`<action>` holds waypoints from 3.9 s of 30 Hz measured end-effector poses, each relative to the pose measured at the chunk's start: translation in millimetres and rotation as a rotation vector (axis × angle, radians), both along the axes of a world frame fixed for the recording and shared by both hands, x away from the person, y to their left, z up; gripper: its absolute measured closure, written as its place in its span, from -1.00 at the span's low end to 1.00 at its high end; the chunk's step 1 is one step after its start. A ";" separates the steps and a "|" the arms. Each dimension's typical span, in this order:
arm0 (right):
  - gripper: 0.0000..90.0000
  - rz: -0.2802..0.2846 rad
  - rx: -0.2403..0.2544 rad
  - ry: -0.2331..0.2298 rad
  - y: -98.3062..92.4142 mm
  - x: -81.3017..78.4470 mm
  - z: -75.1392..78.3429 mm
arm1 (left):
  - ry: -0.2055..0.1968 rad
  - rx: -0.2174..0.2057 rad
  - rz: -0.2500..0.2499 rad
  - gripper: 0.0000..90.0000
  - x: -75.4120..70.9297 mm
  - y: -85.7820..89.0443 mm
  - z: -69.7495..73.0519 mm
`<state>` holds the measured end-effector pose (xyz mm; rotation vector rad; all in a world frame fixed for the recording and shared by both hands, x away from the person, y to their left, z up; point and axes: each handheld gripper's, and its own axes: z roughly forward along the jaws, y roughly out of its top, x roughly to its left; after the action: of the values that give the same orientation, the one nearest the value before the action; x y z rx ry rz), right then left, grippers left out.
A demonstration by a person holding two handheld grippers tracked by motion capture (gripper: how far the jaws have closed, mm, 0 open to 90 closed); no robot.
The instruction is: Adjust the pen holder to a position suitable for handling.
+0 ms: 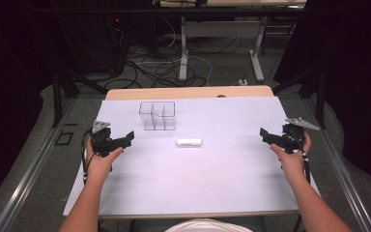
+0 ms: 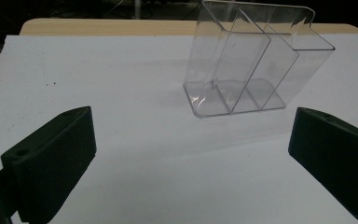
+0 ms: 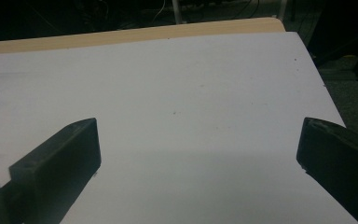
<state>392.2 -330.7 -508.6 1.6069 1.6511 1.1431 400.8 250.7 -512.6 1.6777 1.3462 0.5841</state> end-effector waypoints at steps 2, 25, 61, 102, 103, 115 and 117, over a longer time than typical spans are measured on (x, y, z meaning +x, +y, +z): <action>-1.00 -0.005 0.013 -0.024 2.3 1.0 -2.4 | -0.002 -0.010 0.004 -0.95 0.4 0.8 2.9; -0.99 0.058 -0.010 0.020 21.4 0.8 -3.0 | -0.056 -0.005 0.044 -0.38 37.6 -7.8 66.8; -0.97 0.043 0.040 0.050 14.1 -4.5 -7.7 | 0.267 0.026 0.039 0.56 113.1 -54.1 59.5; -0.87 0.053 0.065 0.082 15.1 -3.1 -11.1 | 0.376 -0.016 0.091 0.95 108.4 -95.3 49.2; -0.87 0.054 0.065 0.082 15.3 -3.1 -11.1 | 0.379 -0.017 0.093 0.95 107.9 -96.8 49.3; -0.87 0.058 0.063 0.080 17.0 -3.2 -10.7 | 0.391 -0.036 0.094 0.94 102.1 -119.4 49.7; -0.87 0.059 0.062 0.080 17.2 -3.2 -10.7 | 0.388 -0.041 0.085 0.94 100.5 -127.2 49.3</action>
<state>389.0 -313.6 -519.2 1.6722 1.7400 1.1846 501.3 123.5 -463.3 1.7663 1.6978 0.2815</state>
